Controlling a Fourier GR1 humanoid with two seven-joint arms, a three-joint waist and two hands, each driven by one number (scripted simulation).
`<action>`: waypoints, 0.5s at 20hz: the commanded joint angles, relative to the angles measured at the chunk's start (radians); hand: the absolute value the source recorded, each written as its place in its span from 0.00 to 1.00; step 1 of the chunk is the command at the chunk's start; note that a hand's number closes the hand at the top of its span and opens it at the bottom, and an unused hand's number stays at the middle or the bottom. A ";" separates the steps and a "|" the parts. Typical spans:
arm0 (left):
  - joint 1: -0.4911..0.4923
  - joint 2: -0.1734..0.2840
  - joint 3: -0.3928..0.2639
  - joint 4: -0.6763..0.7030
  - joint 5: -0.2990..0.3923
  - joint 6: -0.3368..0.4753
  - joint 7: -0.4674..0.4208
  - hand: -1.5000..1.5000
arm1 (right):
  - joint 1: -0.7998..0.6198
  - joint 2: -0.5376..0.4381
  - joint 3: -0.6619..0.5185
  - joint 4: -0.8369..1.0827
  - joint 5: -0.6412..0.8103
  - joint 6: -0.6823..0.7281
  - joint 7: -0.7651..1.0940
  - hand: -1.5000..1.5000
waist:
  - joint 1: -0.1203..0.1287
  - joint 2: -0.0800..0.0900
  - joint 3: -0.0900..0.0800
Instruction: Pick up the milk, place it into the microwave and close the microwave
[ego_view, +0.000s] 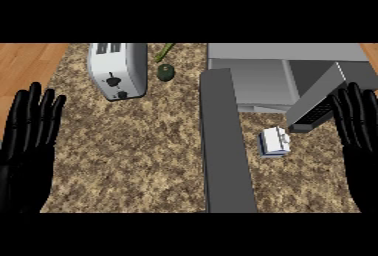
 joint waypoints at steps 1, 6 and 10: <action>0.014 -0.023 -0.049 -0.038 -0.093 0.045 0.018 0.00 | -0.006 -0.016 -0.018 -0.004 -0.094 0.068 0.009 0.00 | -0.034 -0.004 -0.016; 0.003 -0.064 -0.134 0.020 -0.166 0.098 -0.075 0.00 | -0.081 -0.128 -0.121 0.118 -0.335 0.284 -0.050 0.00 | -0.035 -0.002 -0.015; 0.144 -0.066 -0.226 -0.056 -0.051 0.279 0.016 0.00 | 0.032 -0.153 -0.083 0.042 -0.385 0.381 -0.046 0.00 | -0.036 -0.007 -0.016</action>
